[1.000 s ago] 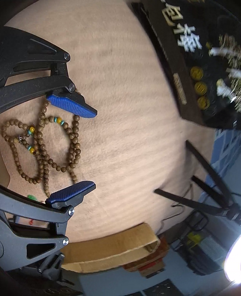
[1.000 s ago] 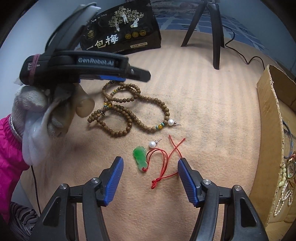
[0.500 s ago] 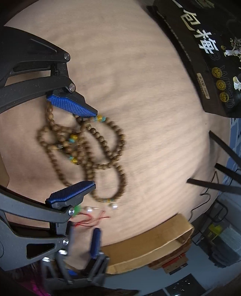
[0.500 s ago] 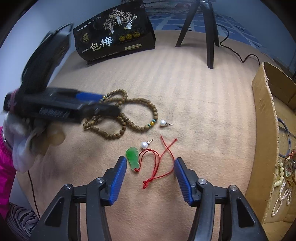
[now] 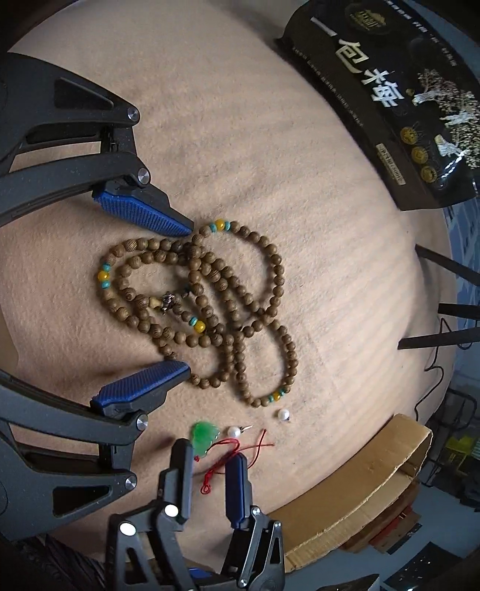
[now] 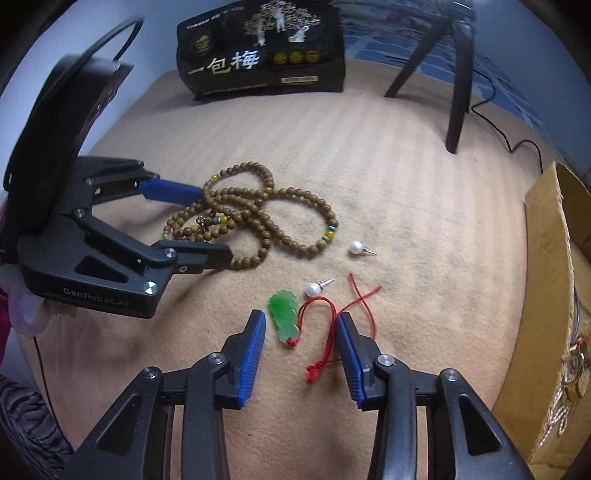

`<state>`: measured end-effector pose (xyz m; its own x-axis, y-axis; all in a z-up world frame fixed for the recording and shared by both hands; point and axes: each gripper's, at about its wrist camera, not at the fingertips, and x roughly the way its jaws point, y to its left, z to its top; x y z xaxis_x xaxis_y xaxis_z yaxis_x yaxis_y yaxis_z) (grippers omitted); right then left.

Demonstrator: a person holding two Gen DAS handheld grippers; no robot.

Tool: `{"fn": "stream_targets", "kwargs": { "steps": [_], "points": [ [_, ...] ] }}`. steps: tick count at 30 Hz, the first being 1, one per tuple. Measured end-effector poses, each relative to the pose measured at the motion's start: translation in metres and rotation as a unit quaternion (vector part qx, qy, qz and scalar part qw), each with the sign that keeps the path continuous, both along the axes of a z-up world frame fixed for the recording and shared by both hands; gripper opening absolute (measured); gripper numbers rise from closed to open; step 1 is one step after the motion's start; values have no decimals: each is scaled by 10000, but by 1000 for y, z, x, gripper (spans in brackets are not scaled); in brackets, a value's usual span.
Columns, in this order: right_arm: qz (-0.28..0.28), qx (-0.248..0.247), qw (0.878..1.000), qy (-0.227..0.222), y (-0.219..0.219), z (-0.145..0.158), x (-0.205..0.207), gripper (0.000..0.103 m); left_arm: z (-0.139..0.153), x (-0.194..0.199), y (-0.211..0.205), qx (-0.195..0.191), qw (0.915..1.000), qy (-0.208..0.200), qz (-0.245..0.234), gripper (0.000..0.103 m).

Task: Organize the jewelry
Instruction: 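Grasp the brown prayer-bead strand with the left tool while the right tool grasps the jade pendant, then lift the prayer beads and jade pendant and carry both over the cardboard box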

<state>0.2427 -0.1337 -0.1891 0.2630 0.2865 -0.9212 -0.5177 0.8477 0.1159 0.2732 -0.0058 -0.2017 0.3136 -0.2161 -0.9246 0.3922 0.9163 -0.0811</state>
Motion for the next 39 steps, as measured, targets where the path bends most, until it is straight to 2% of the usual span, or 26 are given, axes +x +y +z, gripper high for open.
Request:
{"fn": "stream_targets", "kwargs": {
  "steps": [5, 6, 8, 11, 13, 15, 17, 21, 23, 28, 39],
  "points": [
    [138, -193, 9997, -74, 10, -6, 0, 39, 0, 1, -2, 145, 9997, -195, -16, 65],
    [143, -226, 9996, -91, 11, -7, 0, 38, 0, 2, -2, 149, 9997, -198, 4, 58],
    [137, -261, 9995, -118, 12, -7, 0, 30, -3, 6, -4, 337, 9991, -251, 45, 47],
    [104, -325, 9993, -146, 12, -8, 1, 18, -4, 7, -5, 336, 9989, -339, 7, 43],
    [85, -331, 9993, -137, 12, -8, 1, 15, -4, 7, -3, 307, 9989, -360, 18, 39],
    [79, -346, 9993, -146, 11, -8, 0, 14, -3, 7, 0, 245, 9990, -361, 88, 22],
    [63, -365, 9992, -170, 11, -7, -1, 14, -2, 8, 5, 183, 9990, -349, 197, 16],
    [28, -336, 9992, -205, 4, -1, -7, 14, 0, 7, 15, -10, 9989, -286, 370, 14],
    [-16, -314, 9992, -234, -1, 3, -10, 14, 2, 6, 18, -95, 9986, -250, 451, 9],
    [-152, -207, 9990, -364, -13, 19, -13, 14, 15, 3, 29, -371, 9968, -204, 680, 9],
    [-504, 70, 9948, -884, -43, 72, -26, 14, 78, -19, 38, -912, 9899, -613, 895, 9]
  ]
}}
